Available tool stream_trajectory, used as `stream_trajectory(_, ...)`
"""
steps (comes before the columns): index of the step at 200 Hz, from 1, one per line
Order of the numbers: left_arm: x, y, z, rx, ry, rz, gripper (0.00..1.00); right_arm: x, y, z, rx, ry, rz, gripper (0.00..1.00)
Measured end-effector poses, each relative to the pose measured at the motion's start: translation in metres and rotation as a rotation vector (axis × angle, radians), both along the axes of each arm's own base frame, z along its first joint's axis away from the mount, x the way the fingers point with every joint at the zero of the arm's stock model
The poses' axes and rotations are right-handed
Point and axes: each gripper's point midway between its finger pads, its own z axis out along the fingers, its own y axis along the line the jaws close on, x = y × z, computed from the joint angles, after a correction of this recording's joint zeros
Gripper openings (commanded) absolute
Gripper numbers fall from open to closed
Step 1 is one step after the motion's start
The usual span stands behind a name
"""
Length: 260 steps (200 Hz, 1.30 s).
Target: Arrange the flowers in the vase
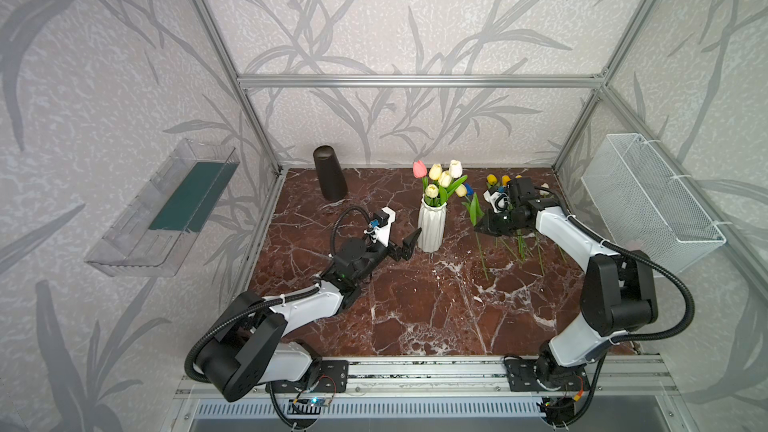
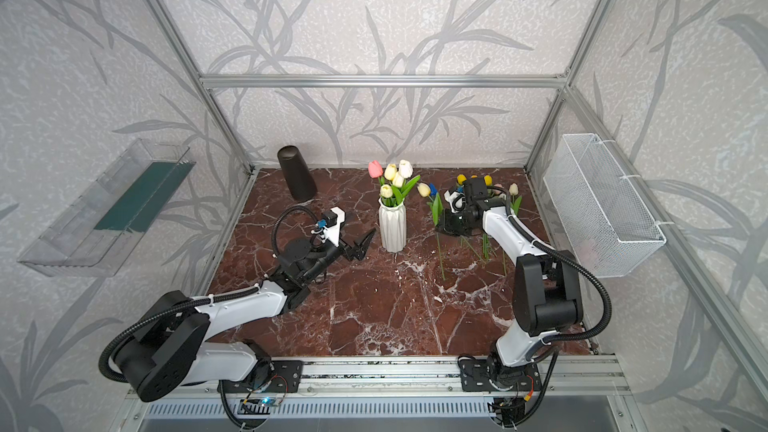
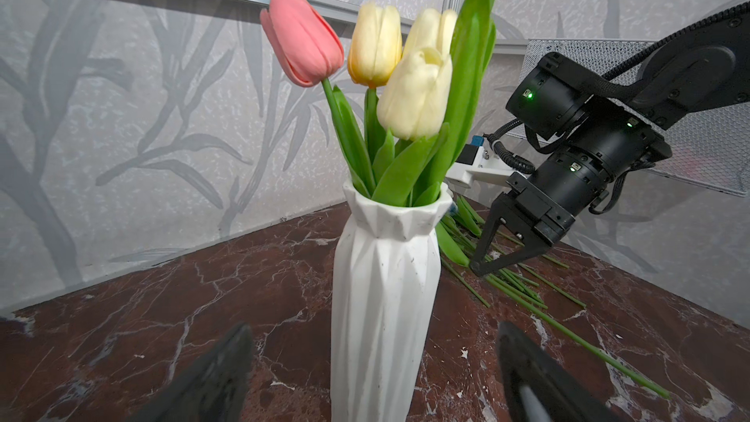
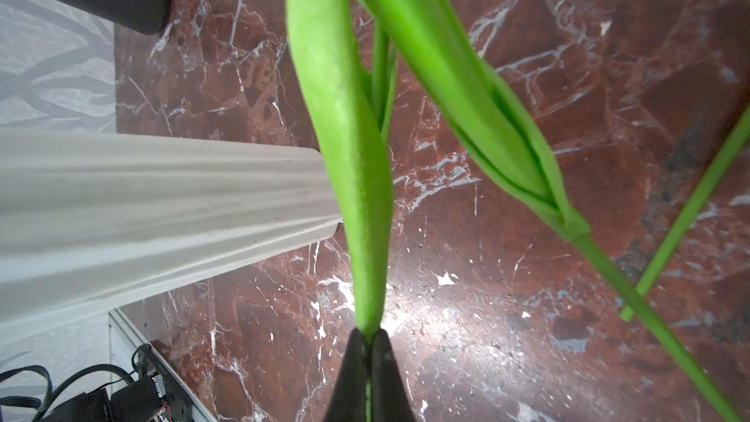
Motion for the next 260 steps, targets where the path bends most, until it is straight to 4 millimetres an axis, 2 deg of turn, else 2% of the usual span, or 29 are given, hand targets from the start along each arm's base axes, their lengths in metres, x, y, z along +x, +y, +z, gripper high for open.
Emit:
stream_trajectory(29, 0.0, 0.0, 0.001, -0.002, -0.004, 0.0, 0.93, 0.001, -0.01, -0.006, -0.092, -0.004, -0.02, 0.0)
stream_trajectory(58, 0.0, 0.0, 0.001, -0.002, -0.004, 0.0, 0.93, 0.0, 0.007, 0.003, 0.068, -0.006, 0.013, 0.0)
stream_trajectory(70, 0.0, 0.0, 0.001, -0.002, -0.004, 0.0, 0.93, -0.001, 0.004, 0.0, 0.076, 0.004, -0.001, 0.0)
stream_trajectory(95, -0.002, 0.001, 0.0, -0.009, -0.01, -0.002, 0.93, -0.002, -0.009, -0.011, -0.02, 0.019, -0.032, 0.0)
stream_trajectory(105, -0.003, 0.001, -0.002, -0.009, -0.008, -0.005, 0.93, -0.002, -0.012, -0.016, -0.068, 0.024, -0.035, 0.14)
stream_trajectory(113, -0.003, 0.001, -0.003, -0.009, -0.005, -0.007, 0.93, -0.002, -0.015, -0.02, -0.114, 0.028, -0.038, 0.16)
stream_trajectory(126, -0.004, 0.001, -0.005, -0.009, 0.0, -0.008, 0.93, -0.002, -0.015, -0.026, -0.158, 0.031, -0.023, 0.16)
stream_trajectory(141, -0.004, 0.001, -0.004, -0.011, -0.002, -0.011, 0.93, -0.002, -0.007, -0.035, -0.142, 0.047, 0.002, 0.0)
stream_trajectory(161, -0.004, 0.0, -0.005, -0.014, -0.006, -0.016, 0.93, -0.003, 0.003, -0.047, -0.073, 0.073, 0.016, 0.0)
stream_trajectory(173, -0.003, 0.0, -0.005, -0.014, -0.006, -0.017, 0.93, -0.005, 0.007, -0.052, -0.048, 0.092, 0.021, 0.15)
stream_trajectory(184, -0.003, 0.0, -0.005, -0.015, -0.007, -0.017, 0.93, -0.004, 0.006, -0.054, -0.055, 0.089, 0.021, 0.24)
stream_trajectory(203, -0.003, 0.0, -0.005, -0.012, -0.008, -0.016, 0.93, 0.001, -0.006, -0.055, -0.137, 0.057, 0.003, 0.41)
stream_trajectory(215, -0.003, 0.0, -0.005, -0.011, -0.008, -0.016, 0.93, 0.005, -0.017, -0.052, -0.214, 0.013, -0.007, 0.47)
stream_trajectory(239, -0.003, 0.0, -0.007, -0.009, -0.004, -0.019, 0.93, 0.019, -0.043, -0.041, -0.375, -0.08, -0.013, 0.48)
stream_trajectory(260, -0.002, -0.002, -0.013, 0.001, 0.01, -0.028, 0.93, 0.033, -0.055, -0.04, -0.477, -0.104, 0.036, 0.49)
